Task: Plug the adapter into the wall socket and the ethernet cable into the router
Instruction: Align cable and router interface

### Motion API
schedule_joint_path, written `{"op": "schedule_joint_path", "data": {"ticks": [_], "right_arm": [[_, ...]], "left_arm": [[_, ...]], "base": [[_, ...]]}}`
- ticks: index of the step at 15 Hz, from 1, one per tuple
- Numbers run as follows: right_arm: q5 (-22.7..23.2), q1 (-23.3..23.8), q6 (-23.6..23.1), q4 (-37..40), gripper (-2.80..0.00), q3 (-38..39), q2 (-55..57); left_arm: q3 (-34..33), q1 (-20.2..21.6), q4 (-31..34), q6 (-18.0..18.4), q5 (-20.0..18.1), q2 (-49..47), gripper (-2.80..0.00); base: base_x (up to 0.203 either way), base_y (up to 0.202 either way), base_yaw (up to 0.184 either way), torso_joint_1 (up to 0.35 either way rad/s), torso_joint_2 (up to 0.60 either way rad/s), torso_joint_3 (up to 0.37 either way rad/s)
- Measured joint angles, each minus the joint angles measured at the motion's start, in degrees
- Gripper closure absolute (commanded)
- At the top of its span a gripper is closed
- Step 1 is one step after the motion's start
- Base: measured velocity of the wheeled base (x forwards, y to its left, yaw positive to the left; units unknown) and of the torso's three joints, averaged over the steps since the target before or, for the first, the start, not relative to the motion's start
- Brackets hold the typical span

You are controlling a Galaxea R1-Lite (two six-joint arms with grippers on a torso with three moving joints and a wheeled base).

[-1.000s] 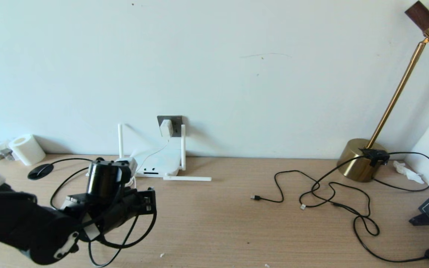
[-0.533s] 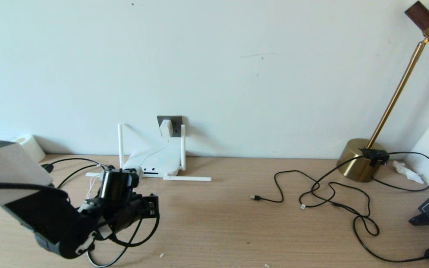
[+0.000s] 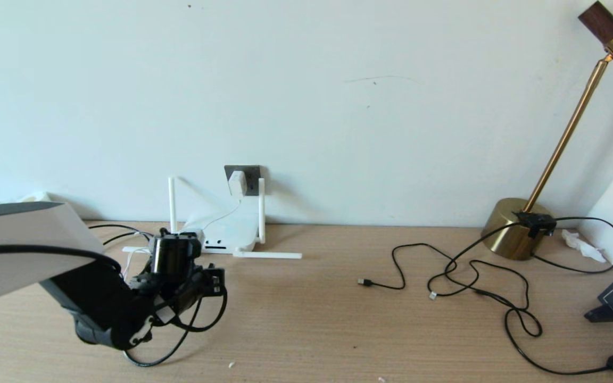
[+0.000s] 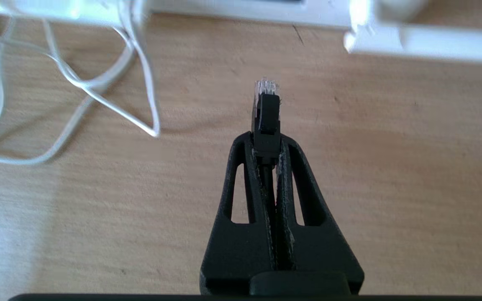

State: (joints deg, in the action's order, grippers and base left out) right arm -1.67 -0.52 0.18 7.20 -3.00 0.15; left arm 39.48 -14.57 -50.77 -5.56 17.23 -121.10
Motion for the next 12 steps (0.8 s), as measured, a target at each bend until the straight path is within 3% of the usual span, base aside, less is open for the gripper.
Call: {"op": "schedule_joint_path", "data": {"ticks": [12], "right_arm": [[1.5,0.0,-0.9,0.1,-2.80,-0.2,-0.2]], "left_arm": [[7.9,0.3,0.0,-0.6,-1.5,-4.3,0.00]], "base": [[0.000,0.000,0.000,0.000,0.00,0.000]]}}
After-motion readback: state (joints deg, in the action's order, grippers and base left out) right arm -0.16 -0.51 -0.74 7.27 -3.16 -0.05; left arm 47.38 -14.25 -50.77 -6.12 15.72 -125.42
